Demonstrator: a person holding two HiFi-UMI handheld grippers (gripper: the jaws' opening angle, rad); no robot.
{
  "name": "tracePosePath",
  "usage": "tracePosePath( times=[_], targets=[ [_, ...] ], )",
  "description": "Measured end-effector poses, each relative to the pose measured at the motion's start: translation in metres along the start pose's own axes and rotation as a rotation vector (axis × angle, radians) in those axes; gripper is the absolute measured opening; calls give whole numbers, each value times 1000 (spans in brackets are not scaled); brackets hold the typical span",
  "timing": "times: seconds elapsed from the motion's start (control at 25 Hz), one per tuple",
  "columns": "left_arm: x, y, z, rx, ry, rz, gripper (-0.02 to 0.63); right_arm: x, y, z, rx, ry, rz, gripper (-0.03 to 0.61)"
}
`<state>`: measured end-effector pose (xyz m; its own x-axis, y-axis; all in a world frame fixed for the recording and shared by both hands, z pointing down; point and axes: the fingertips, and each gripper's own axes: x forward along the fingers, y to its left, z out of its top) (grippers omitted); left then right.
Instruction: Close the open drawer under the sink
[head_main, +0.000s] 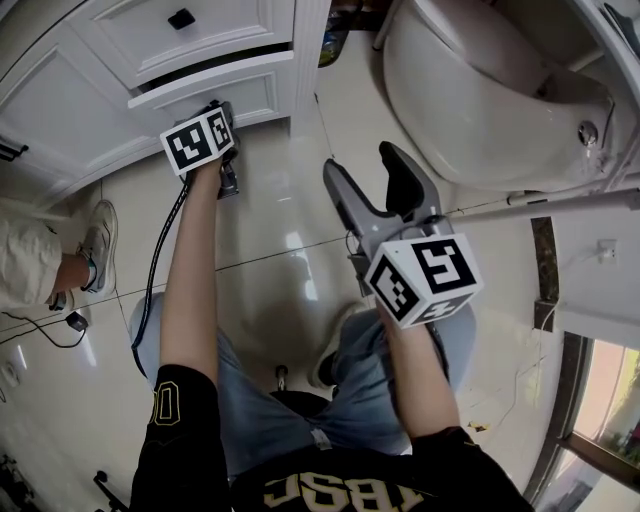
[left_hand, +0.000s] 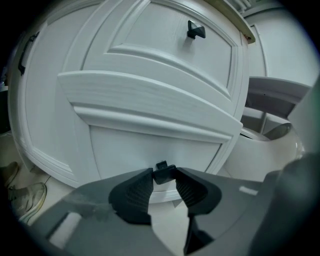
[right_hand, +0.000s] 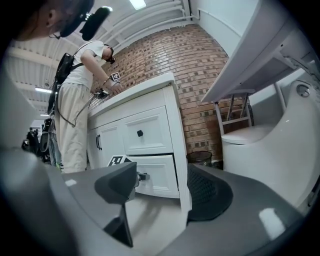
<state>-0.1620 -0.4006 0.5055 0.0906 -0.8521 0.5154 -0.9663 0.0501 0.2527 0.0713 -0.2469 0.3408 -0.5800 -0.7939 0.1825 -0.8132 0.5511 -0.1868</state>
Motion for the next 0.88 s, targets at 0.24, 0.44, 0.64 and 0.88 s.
tracePosePath(
  times=[0.24, 0.44, 0.64, 0.88],
  targets=[
    [19, 9, 15, 4, -10, 0, 150, 8, 5, -3, -2, 9, -1, 310],
    [20, 6, 15, 100, -46, 84, 150, 9, 6, 4, -12, 0, 6, 306],
    [15, 15, -1, 77, -2, 61, 275, 10, 15, 14, -5, -29, 16, 302],
    [-37, 40, -5, 9, 6, 64, 337, 10, 37, 33, 5, -78, 60, 301]
  ],
)
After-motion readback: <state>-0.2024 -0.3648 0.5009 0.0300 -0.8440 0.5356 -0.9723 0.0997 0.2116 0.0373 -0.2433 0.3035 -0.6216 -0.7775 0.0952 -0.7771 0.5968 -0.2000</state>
